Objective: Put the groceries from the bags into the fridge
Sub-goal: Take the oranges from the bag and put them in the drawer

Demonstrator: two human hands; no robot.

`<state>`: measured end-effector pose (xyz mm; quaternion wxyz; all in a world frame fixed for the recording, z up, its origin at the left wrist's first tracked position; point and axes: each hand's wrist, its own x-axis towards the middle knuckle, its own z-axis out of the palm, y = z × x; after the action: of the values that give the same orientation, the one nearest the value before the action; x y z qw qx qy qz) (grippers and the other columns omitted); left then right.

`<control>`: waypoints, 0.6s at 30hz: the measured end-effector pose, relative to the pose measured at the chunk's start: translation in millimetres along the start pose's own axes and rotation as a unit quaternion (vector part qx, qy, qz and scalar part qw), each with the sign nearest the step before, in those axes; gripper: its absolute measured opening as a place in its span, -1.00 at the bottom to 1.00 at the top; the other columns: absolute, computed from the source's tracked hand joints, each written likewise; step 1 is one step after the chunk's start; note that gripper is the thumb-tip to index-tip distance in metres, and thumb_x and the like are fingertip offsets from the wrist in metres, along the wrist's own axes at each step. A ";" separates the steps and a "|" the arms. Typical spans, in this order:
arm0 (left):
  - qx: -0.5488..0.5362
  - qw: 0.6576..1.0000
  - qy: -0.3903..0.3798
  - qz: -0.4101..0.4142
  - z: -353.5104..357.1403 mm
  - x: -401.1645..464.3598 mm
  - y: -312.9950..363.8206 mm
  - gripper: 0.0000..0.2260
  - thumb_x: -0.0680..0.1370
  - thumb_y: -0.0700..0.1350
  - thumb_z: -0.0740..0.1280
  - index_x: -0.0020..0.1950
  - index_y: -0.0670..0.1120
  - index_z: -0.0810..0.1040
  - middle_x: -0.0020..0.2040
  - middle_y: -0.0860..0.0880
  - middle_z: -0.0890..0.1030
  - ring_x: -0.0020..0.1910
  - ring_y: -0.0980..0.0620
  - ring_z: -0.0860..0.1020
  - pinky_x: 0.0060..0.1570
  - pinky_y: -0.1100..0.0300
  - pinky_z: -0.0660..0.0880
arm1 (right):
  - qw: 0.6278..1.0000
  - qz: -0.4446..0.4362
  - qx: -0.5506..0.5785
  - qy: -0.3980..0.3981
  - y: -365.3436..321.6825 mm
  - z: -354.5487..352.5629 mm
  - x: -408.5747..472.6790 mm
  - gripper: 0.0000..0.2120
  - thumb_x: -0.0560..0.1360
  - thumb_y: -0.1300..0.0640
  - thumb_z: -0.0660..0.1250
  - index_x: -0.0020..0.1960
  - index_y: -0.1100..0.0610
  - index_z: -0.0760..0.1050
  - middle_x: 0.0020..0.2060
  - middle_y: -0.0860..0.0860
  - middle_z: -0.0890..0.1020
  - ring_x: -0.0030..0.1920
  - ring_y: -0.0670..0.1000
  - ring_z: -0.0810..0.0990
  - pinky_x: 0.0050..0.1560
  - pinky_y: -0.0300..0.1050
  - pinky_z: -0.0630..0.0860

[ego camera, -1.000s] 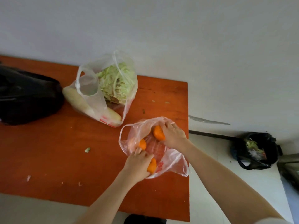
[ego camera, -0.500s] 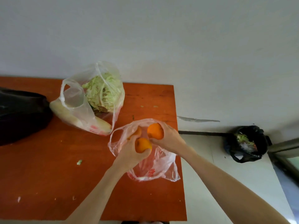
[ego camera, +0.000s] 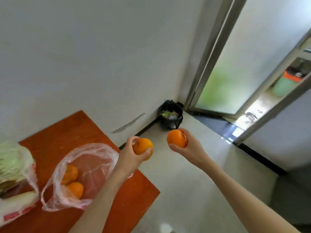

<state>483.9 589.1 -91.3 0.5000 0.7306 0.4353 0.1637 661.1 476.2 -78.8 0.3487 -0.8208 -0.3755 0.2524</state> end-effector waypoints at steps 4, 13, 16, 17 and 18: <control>0.033 0.993 -0.086 0.072 63.5 -17.9 38.0 -0.47 0.44 0.05 0.41 0.32 -0.01 0.28 0.23 -0.06 0.41 0.07 0.01 0.44 -0.08 0.19 0.36 | 0.992 0.056 0.005 0.114 42.4 -64.4 -64.3 -0.34 0.41 -0.03 0.43 0.41 -0.02 0.21 0.30 0.04 0.39 0.11 -0.04 0.40 0.04 -0.15 0.40; 0.091 0.952 -0.234 0.176 211.9 -146.8 110.7 -0.49 0.44 0.08 0.40 0.31 0.05 0.28 0.18 0.00 0.38 0.04 0.03 0.41 -0.11 0.21 0.39 | 0.945 0.154 0.052 0.285 140.2 -168.7 -285.2 -0.29 0.40 -0.03 0.44 0.43 0.02 0.17 0.26 0.00 0.37 0.14 -0.01 0.41 0.06 -0.16 0.39; 0.078 0.934 -0.272 0.216 264.9 -215.0 128.0 -0.50 0.45 0.05 0.40 0.31 0.03 0.29 0.14 0.01 0.37 0.04 0.02 0.41 -0.09 0.21 0.39 | 0.920 0.188 0.080 0.333 169.9 -196.8 -369.6 -0.32 0.41 -0.04 0.43 0.40 -0.01 0.16 0.21 -0.03 0.35 0.09 -0.03 0.41 0.00 -0.16 0.40; 0.072 0.927 -0.289 0.227 282.9 -239.0 131.6 -0.52 0.45 0.04 0.40 0.29 0.04 0.29 0.13 0.02 0.38 0.03 0.02 0.41 -0.10 0.22 0.39 | 0.913 0.197 0.081 0.347 179.0 -205.5 -397.8 -0.34 0.41 -0.04 0.43 0.39 -0.01 0.16 0.19 -0.04 0.35 0.09 -0.03 0.41 0.00 -0.16 0.39; 0.067 0.918 -0.309 0.237 300.2 -263.1 134.4 -0.54 0.44 0.04 0.41 0.26 0.07 0.29 0.12 0.02 0.38 0.03 0.01 0.42 -0.11 0.23 0.40 | 0.907 0.207 0.079 0.358 187.7 -213.9 -425.0 -0.35 0.41 -0.05 0.42 0.38 -0.02 0.17 0.17 -0.06 0.35 0.09 -0.03 0.41 -0.01 -0.16 0.39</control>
<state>600.5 185.9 -56.4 0.5059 0.8585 0.0830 0.0136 637.4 -31.6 -22.4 0.4632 -0.8851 -0.0264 0.0366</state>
